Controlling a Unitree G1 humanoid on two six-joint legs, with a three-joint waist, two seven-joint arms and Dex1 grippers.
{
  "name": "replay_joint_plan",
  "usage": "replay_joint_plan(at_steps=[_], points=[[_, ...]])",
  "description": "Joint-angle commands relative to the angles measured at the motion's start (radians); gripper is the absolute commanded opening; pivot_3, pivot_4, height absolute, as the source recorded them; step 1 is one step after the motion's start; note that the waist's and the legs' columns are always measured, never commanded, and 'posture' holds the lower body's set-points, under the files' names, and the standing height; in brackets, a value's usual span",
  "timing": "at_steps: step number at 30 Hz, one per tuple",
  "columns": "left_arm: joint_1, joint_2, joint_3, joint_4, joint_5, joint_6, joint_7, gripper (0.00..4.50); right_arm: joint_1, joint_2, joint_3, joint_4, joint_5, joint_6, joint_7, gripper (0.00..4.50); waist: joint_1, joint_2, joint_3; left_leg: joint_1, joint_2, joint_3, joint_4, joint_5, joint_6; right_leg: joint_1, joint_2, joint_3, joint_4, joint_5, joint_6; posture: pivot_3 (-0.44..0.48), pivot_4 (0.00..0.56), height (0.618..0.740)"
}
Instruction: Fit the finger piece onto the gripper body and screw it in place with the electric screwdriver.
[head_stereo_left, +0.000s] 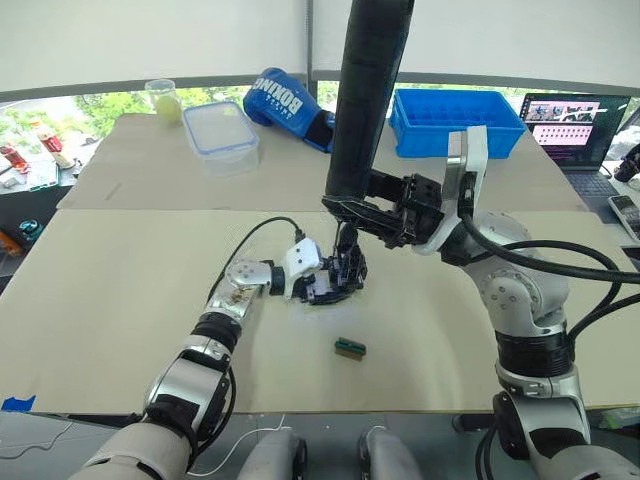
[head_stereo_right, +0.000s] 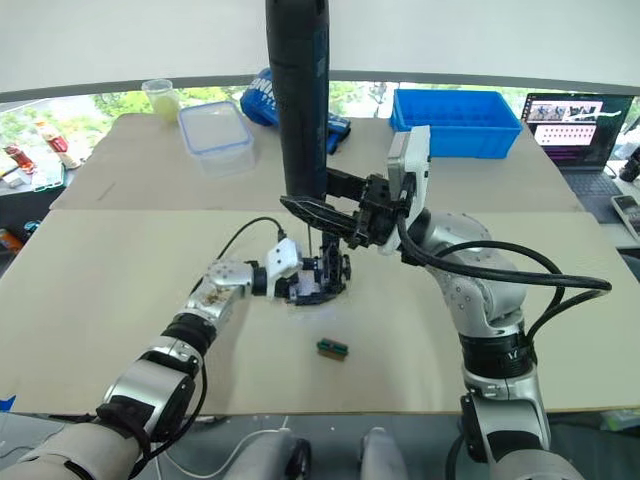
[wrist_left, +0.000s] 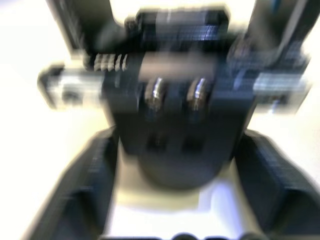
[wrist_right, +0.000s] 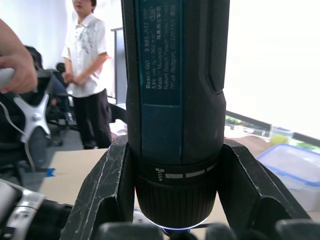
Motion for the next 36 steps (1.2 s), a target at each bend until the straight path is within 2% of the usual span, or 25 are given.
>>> replay_joint_plan(at_steps=[1, 8, 12, 17, 23, 36], points=[[0.047, 0.058, 0.019, -0.166, -0.048, 0.049, -0.077, 4.50, -0.038, -0.035, -0.042, -0.097, 0.145, 0.081, 0.043, 1.92, -0.002, 0.000, 0.000, 0.000, 0.000, 0.000, -0.001, 0.000, 0.000, 0.000, 0.000, 0.000, 0.000, 0.000, 0.000, 0.000, 0.150, 0.740], [0.259, 0.238, -0.009, -0.707, -0.197, 0.325, -0.260, 4.50, 0.084, -0.129, -0.029, -0.175, 0.170, 0.091, 0.154, 1.92, -0.010, 0.001, 0.000, -0.001, 0.000, -0.002, -0.003, -0.001, 0.002, 0.001, -0.002, 0.000, -0.001, 0.000, 0.000, 0.000, 0.150, 0.740], [0.345, 0.273, -0.059, -0.857, -0.196, 0.338, -0.281, 4.50, 0.187, -0.129, -0.006, -0.209, 0.089, 0.014, 0.168, 1.92, -0.002, 0.001, 0.001, 0.000, 0.000, -0.002, -0.002, -0.001, 0.002, 0.003, -0.003, 0.002, -0.006, 0.000, 0.000, 0.000, 0.150, 0.740], [0.363, 0.231, -0.124, -0.812, -0.126, 0.245, -0.234, 4.50, 0.293, -0.104, 0.019, -0.205, -0.027, -0.102, 0.167, 1.92, 0.009, 0.001, 0.001, 0.000, 0.000, -0.002, -0.002, 0.001, 0.000, 0.003, -0.002, 0.001, -0.006, 0.000, 0.000, 0.000, 0.150, 0.740], [0.352, 0.205, -0.145, -0.739, -0.094, 0.179, -0.207, 4.50, 0.357, -0.081, 0.035, -0.222, -0.074, -0.148, 0.149, 1.92, 0.007, 0.001, 0.001, 0.000, 0.000, -0.001, -0.002, 0.002, 0.000, 0.001, -0.001, 0.001, -0.004, 0.000, 0.000, 0.000, 0.150, 0.740], [0.355, 0.175, -0.164, -0.713, -0.085, 0.170, -0.187, 4.50, 0.419, -0.083, 0.056, -0.222, -0.114, -0.190, 0.153, 1.92, 0.007, 0.001, 0.001, 0.001, 0.000, -0.001, -0.002, 0.002, 0.000, 0.002, -0.001, 0.000, -0.004, 0.000, 0.000, 0.000, 0.150, 0.740]])
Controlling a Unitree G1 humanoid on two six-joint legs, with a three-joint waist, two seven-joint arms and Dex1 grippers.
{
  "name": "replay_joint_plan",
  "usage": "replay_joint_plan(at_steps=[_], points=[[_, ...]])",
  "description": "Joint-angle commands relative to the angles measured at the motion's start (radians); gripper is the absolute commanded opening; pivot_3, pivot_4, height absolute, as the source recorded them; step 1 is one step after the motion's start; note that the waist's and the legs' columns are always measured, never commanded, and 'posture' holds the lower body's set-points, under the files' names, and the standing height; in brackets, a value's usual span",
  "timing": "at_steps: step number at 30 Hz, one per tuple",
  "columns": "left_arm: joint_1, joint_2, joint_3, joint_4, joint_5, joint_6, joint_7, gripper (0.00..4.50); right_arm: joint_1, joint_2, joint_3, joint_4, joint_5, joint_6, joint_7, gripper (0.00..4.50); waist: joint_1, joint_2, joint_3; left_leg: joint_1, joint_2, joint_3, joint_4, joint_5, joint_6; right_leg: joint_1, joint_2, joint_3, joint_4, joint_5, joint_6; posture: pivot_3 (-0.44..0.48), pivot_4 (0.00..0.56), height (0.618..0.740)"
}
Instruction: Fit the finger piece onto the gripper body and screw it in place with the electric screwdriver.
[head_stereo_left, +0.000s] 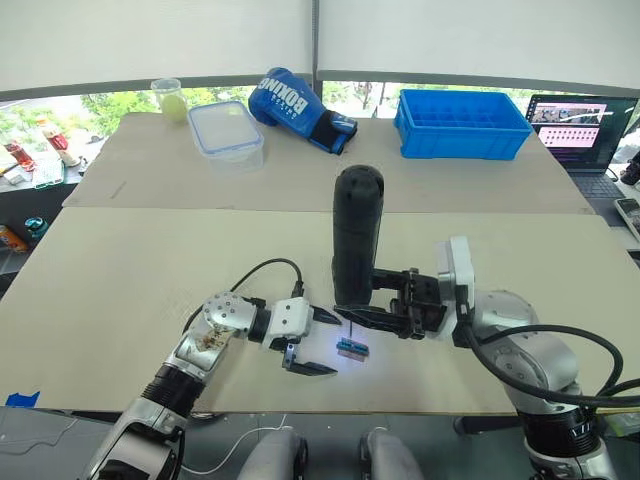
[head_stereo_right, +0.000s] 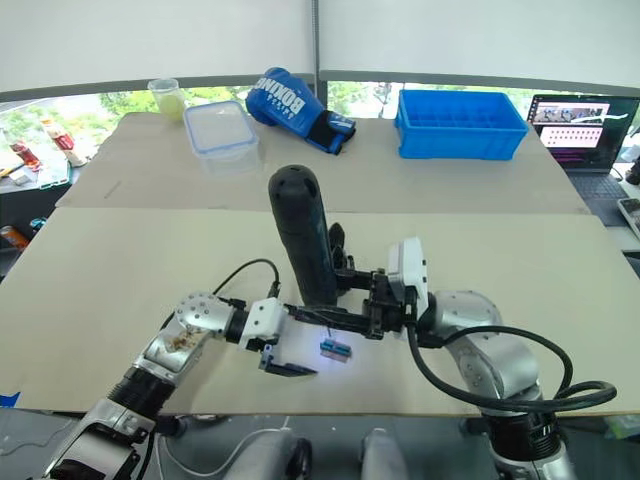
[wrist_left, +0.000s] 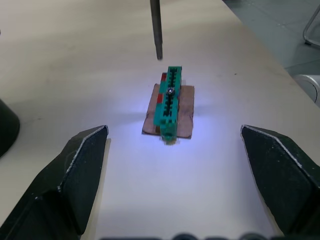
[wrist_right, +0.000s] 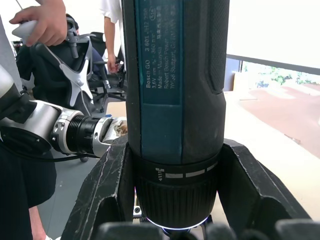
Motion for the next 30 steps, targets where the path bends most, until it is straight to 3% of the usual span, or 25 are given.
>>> replay_joint_plan(at_steps=[1, 30], points=[[-0.008, -0.008, 0.002, -0.018, -0.018, 0.004, 0.005, 4.50, -0.001, -0.002, -0.013, -0.046, 0.005, -0.045, 0.004, 1.92, -0.001, 0.000, 0.000, 0.000, 0.000, 0.000, 0.000, 0.000, 0.000, 0.000, 0.000, 0.000, 0.000, 0.000, 0.000, 0.000, 0.150, 0.740], [-0.027, -0.017, 0.010, -0.017, -0.022, 0.035, 0.008, 4.50, -0.002, 0.015, 0.020, 0.000, -0.046, -0.068, 0.002, 1.92, 0.000, 0.000, 0.000, 0.000, 0.000, 0.000, 0.001, 0.000, 0.000, 0.000, 0.001, 0.000, 0.001, 0.000, 0.000, 0.000, 0.150, 0.740]])
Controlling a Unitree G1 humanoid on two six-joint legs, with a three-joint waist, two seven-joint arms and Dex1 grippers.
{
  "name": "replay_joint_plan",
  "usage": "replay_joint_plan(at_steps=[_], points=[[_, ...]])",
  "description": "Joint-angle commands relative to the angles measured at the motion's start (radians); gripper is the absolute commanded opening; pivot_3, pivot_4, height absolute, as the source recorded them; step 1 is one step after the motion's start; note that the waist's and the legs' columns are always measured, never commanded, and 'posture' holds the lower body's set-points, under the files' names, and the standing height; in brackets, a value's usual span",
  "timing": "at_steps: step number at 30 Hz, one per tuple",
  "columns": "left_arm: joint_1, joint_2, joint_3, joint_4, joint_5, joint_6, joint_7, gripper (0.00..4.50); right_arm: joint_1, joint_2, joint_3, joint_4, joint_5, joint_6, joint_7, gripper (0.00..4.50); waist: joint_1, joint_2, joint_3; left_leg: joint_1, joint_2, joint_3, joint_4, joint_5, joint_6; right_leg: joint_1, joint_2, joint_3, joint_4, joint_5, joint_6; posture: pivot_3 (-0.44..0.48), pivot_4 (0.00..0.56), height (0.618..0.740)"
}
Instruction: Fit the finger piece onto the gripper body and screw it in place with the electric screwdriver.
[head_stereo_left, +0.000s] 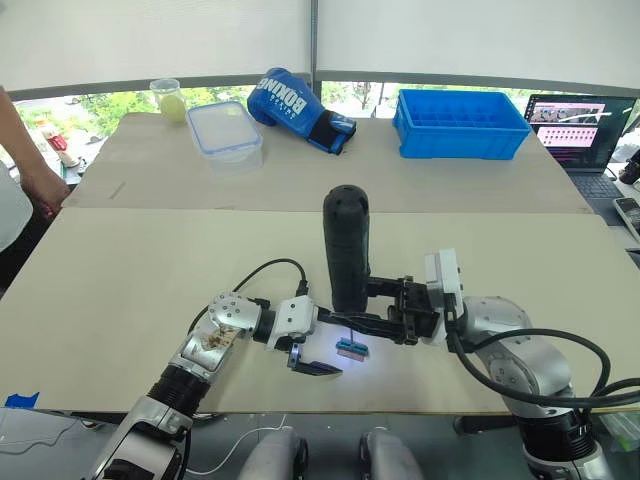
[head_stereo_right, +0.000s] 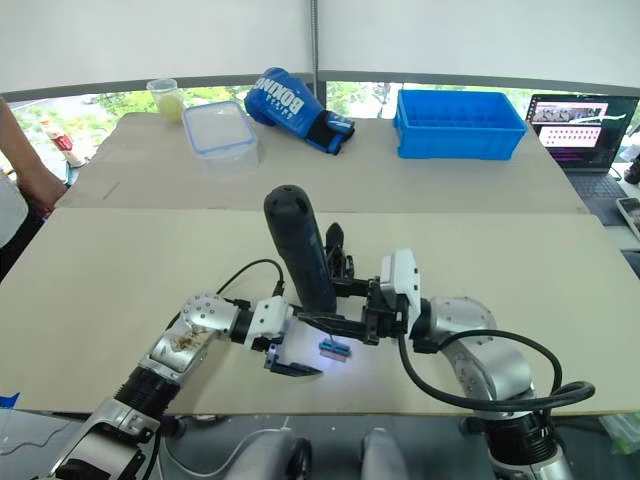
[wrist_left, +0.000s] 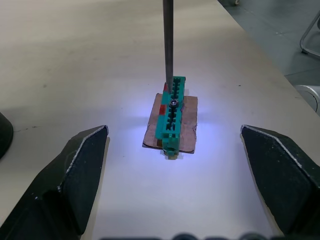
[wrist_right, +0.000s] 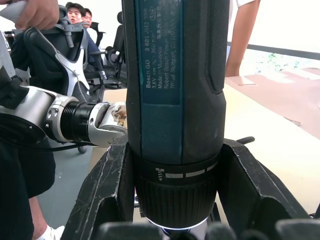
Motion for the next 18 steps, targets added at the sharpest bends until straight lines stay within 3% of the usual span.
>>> replay_joint_plan(at_steps=[1, 18], points=[[-0.021, -0.001, 0.010, -0.017, -0.020, -0.003, 0.000, 4.50, -0.006, 0.010, -0.011, -0.027, 0.013, -0.039, 0.000, 1.92, 0.000, 0.000, 0.000, 0.000, 0.000, 0.000, 0.000, 0.000, 0.000, 0.000, 0.000, 0.000, 0.000, 0.000, 0.000, 0.000, 0.150, 0.740], [-0.023, -0.008, 0.006, -0.022, -0.022, -0.003, 0.001, 4.50, 0.006, 0.000, -0.010, -0.038, 0.012, -0.033, 0.000, 1.92, 0.000, 0.000, 0.000, 0.000, 0.000, 0.000, 0.000, 0.000, 0.000, 0.000, 0.000, 0.000, 0.001, 0.000, 0.000, 0.000, 0.150, 0.740]])
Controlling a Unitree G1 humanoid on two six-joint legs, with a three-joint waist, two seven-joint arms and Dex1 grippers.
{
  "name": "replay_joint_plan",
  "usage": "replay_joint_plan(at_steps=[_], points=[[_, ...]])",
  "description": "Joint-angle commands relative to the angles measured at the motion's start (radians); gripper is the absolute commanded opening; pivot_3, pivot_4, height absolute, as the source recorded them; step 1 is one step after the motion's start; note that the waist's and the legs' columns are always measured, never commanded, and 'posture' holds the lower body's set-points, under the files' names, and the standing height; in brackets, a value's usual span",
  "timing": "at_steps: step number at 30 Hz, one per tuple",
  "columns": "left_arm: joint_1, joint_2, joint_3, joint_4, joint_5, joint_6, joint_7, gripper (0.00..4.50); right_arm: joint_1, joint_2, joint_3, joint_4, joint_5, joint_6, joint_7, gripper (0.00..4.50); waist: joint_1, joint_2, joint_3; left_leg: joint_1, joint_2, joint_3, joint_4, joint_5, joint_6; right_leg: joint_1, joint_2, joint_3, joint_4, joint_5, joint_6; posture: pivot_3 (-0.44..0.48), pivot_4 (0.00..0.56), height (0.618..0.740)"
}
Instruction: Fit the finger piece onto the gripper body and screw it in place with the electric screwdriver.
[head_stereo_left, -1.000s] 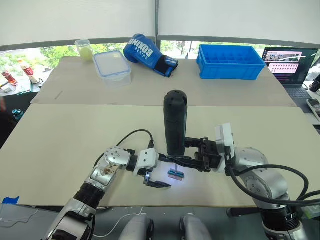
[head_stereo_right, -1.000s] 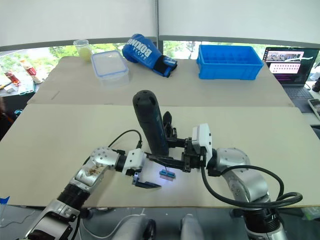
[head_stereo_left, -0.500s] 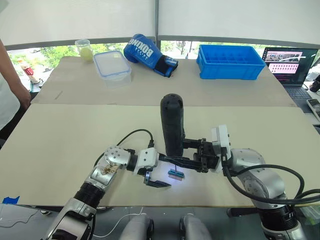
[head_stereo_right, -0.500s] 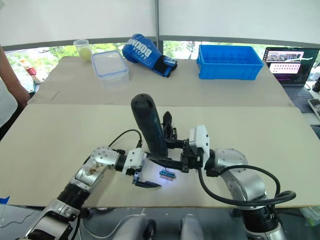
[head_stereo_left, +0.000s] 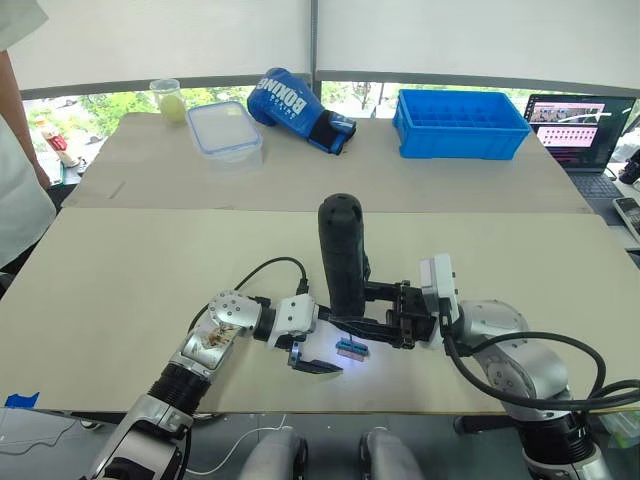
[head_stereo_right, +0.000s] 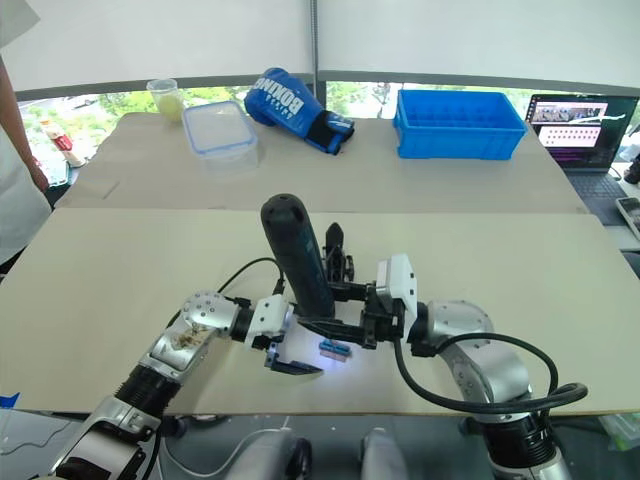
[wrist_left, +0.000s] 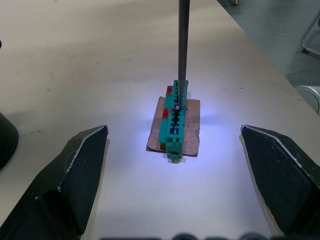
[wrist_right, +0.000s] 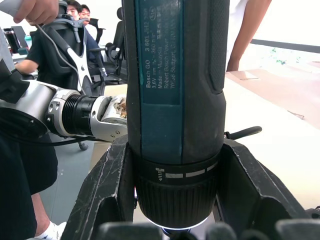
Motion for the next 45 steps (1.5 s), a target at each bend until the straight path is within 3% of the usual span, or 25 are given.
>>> replay_joint_plan(at_steps=[1, 45], points=[[-0.016, -0.007, 0.006, -0.022, -0.022, -0.003, 0.001, 4.50, -0.007, 0.000, -0.021, -0.039, 0.019, -0.034, 0.002, 1.92, 0.000, 0.000, 0.000, 0.000, 0.000, 0.000, 0.000, 0.000, 0.000, 0.000, 0.000, 0.000, 0.000, 0.000, 0.000, 0.000, 0.150, 0.740], [-0.010, -0.011, 0.004, -0.036, -0.024, 0.010, 0.006, 4.50, -0.018, 0.008, -0.016, -0.011, 0.009, -0.038, -0.009, 1.92, 0.000, 0.000, 0.000, 0.000, 0.000, 0.000, 0.000, 0.000, 0.000, 0.000, 0.000, 0.000, 0.000, 0.000, 0.000, 0.000, 0.150, 0.740]])
